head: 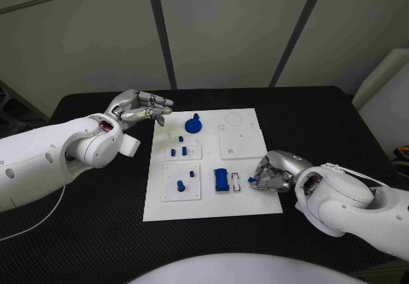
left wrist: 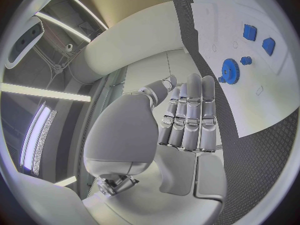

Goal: Assemble the parts on the task board

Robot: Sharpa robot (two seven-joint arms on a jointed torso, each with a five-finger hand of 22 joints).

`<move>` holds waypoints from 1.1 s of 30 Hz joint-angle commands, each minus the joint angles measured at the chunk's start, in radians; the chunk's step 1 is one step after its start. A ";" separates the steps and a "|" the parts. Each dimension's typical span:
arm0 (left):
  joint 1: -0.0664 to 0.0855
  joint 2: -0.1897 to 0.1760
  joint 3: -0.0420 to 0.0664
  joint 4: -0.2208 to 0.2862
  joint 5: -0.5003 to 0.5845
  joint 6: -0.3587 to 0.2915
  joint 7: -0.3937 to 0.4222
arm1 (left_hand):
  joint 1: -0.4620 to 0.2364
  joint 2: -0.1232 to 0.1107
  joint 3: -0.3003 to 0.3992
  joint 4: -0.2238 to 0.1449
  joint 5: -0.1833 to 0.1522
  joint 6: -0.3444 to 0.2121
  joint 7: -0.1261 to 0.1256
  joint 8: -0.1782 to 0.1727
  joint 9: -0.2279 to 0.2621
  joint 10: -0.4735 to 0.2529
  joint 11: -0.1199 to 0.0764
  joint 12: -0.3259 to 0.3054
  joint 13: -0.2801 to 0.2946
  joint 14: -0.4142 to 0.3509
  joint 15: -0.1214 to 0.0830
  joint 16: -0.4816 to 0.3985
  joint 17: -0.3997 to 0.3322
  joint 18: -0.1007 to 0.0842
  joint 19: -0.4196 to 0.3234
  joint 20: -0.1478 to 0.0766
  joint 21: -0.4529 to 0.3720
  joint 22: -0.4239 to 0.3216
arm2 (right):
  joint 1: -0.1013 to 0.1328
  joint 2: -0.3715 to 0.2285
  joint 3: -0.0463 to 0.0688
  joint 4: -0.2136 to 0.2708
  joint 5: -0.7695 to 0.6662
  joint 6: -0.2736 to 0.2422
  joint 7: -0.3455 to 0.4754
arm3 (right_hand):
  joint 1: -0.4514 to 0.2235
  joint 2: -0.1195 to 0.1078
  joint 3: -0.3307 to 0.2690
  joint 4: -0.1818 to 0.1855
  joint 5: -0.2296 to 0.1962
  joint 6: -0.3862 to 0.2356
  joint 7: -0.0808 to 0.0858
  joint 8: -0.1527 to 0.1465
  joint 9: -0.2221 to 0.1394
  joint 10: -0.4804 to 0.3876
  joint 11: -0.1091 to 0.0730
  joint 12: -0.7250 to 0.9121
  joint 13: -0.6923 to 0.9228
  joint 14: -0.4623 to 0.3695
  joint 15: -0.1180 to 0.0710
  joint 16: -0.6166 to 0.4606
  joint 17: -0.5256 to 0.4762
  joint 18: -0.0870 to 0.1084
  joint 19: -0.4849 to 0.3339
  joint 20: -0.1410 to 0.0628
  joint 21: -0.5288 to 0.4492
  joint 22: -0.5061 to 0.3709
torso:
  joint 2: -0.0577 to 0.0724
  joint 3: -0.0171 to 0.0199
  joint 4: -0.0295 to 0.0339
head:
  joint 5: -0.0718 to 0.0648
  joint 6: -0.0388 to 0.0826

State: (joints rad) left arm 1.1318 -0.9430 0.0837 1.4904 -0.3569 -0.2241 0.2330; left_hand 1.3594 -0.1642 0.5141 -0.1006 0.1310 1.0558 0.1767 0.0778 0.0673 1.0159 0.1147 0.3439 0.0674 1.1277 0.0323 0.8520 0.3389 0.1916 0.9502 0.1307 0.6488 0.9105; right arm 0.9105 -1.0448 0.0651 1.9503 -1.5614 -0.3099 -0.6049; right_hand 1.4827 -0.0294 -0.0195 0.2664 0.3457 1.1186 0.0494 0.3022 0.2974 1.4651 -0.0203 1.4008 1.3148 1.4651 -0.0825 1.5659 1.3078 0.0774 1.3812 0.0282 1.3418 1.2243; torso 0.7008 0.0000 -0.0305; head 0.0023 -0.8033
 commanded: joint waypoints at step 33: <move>0.001 0.006 0.001 0.001 0.002 0.008 -0.001 | 0.004 0.011 -0.004 -0.002 0.000 0.006 0.002 0.002 -0.001 -0.008 0.001 0.006 -0.001 -0.008 0.002 -0.006 -0.002 -0.010 -0.007 0.002 -0.003 0.003 | -0.002 0.104 -0.003 -0.039 0.176 -0.069 -0.004 | -0.105 -0.033 0.024 0.021 0.078 0.023 -0.016 0.032 0.040 0.032 -0.016 0.006 0.139 0.106 -0.010 0.005 0.263 -0.004 0.011 -0.006 0.011 0.010 | 0.002 -0.0002 -0.0004 | 0.010 -0.007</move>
State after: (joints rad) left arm 1.1319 -0.9384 0.0837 1.4902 -0.3569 -0.2240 0.2324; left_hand 1.3635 -0.1601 0.5142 -0.1006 0.1310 1.0558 0.1767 0.0778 0.0673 1.0158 0.1147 0.3438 0.0674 1.1277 0.0323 0.8519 0.3380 0.1917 0.9502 0.1307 0.6489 0.9115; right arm 0.9091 -0.9433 0.0635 1.9163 -1.3874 -0.4252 -0.5935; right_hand 1.3832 -0.0611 0.0101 0.2878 0.4116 1.1342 0.0339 0.3340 0.3410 1.4742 -0.0360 1.4033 1.3080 1.4671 -0.0849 1.5659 1.3075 0.0775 1.3853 0.0242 1.3464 1.2338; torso 0.7023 0.0010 -0.0314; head 0.0123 -0.8091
